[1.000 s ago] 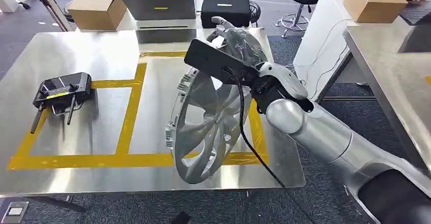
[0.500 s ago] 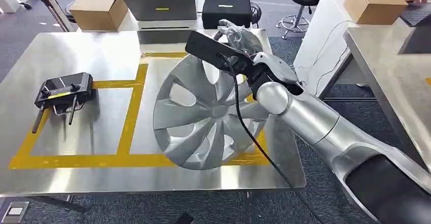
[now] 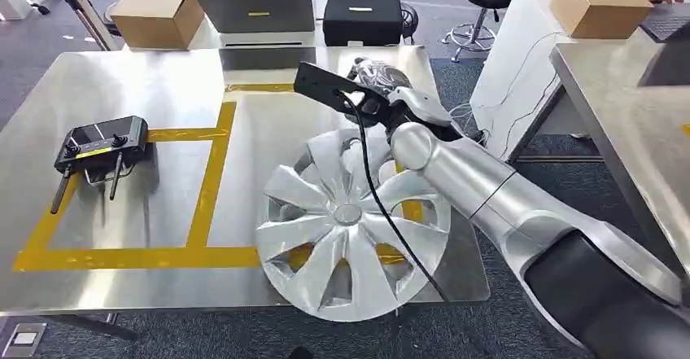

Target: Take the parts from the cabinet and place them on the table.

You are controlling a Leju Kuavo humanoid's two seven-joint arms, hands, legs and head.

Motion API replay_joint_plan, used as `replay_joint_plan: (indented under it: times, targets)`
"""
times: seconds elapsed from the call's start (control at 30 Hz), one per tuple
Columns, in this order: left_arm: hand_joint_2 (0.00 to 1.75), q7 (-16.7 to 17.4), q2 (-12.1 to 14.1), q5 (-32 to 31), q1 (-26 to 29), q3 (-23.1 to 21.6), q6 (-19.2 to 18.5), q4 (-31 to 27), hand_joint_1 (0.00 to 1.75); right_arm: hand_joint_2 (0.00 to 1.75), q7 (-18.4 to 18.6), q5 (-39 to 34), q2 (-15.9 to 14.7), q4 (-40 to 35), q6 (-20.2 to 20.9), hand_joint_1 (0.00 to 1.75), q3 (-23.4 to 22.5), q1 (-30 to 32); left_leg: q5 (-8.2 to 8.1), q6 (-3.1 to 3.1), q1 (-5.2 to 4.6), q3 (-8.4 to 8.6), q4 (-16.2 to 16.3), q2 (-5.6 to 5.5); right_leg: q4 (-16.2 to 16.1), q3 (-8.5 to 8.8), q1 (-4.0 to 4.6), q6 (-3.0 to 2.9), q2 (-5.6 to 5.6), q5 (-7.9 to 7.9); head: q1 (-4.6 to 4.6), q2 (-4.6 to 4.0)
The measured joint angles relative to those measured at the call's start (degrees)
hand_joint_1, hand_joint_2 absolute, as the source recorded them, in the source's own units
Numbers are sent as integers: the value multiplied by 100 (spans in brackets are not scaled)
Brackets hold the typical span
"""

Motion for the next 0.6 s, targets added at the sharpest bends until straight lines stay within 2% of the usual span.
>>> replay_joint_plan:
  times: [0.3,0.6]
  targets:
    - [175,-2,-7,0,8,0,-7,37,0,175,-418,-9,330,395,-133,175,155,-187,1,0,0,0,0,1,0,0,0,0,1,1,0,0]
    - [175,-33,-7,2,5,0,-9,46,0,175,-516,7,535,428,-243,175,238,-309,1,0,0,1,0,1,0,1,0,1,1,1,2,0]
